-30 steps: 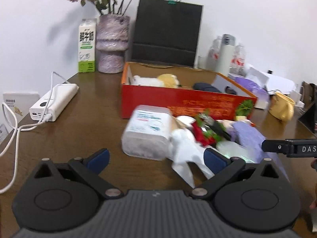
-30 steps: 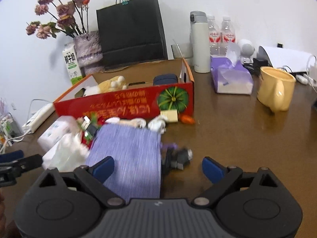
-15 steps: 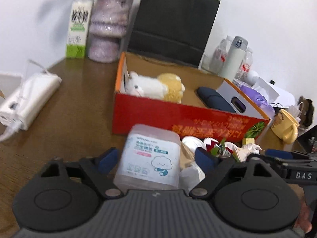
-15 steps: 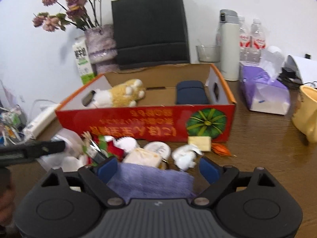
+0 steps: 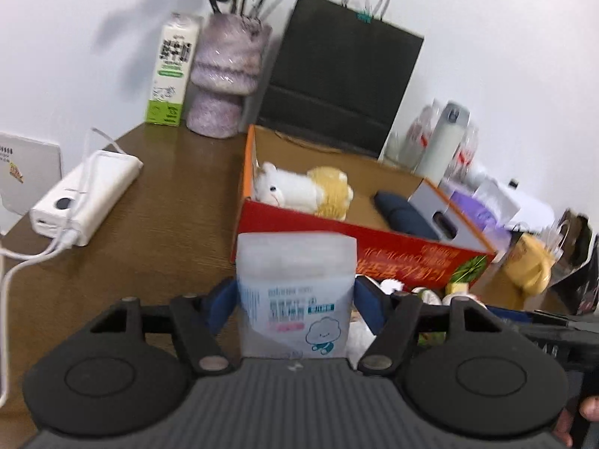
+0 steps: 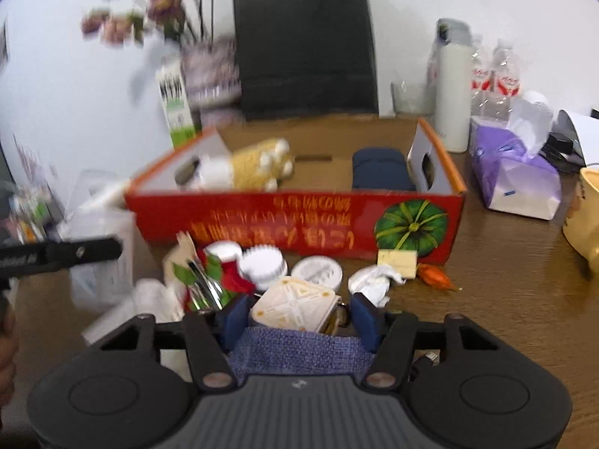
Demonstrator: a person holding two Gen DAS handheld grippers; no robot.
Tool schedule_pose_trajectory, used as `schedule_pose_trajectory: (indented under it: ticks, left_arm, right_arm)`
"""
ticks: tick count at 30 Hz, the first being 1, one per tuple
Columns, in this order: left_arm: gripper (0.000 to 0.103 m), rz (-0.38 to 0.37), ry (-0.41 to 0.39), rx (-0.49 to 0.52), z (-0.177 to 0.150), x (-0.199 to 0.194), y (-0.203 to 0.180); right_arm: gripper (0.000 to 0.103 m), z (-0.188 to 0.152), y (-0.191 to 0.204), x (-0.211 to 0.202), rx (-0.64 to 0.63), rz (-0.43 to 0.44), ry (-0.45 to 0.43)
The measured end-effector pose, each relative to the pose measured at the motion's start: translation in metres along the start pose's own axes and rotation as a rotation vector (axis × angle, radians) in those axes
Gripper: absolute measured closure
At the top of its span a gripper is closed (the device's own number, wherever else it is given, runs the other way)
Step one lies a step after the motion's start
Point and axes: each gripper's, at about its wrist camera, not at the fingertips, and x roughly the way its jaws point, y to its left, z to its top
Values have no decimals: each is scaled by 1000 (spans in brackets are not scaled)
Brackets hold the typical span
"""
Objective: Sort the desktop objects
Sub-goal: 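Grasp the white cube charger with the right tool while the left tool grasps the white plastic container, then carry the charger and container into the box and open both tools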
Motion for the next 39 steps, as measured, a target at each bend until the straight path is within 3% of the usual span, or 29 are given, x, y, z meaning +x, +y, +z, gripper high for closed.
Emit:
schedule_pose_trajectory:
  ticks: [8,14,16,19,21,22,26,29,31,33,35,37,38,39]
  left_arm:
    - [34,10,-19,22,-4,-39,-4]
    - [34,6,27,72,-25,-61,-12]
    - [34,26,60,107,-36,-69,-17]
    - [34,62,112,167,-56,-76,-24]
    - [34,74,111,197,-70,-80,-32]
    - [34,76,113,222,-76,-82,-38]
    - [33,33,126,278,-85,-82,-54]
    - [32,39,157,281,-92,-76,-56]
    - [31,39,174,265,-96,-72,-54]
    - [26,35,182,269,-99,-69,-54]
    - [22,39,164,276,-100,-67,-56]
    - [23,54,146,261,-98,-63,-58]
    - [31,56,142,250,-98,-61,-58]
    - [34,58,146,244,-97,-60,-57]
  right_arm:
    - [45,16,-13,-67,91,73,-358]
    - [45,13,-10,-113,6,44,-370]
    - [45,2,-6,-121,-109,0,-319]
    - [46,-24,-5,-118,-214,-51,-138]
    - [80,-46,-8,-122,-213,-38,-51]
    - [84,-53,-10,-124,-199,-35,-19]
    - [78,-80,-11,-131,-200,-111,-3]
    - [73,-87,-19,-126,-133,-81,5]
    - [64,-88,-26,-125,-94,-79,0]
    - [37,-85,-29,-125,-52,-87,9]
    - [24,-85,-29,-127,-33,-76,-6]
    - [25,-88,-24,-120,-68,-69,7]
    - [27,-89,-20,-112,-102,-80,16]
    - [36,-90,-18,-105,-124,-94,25]
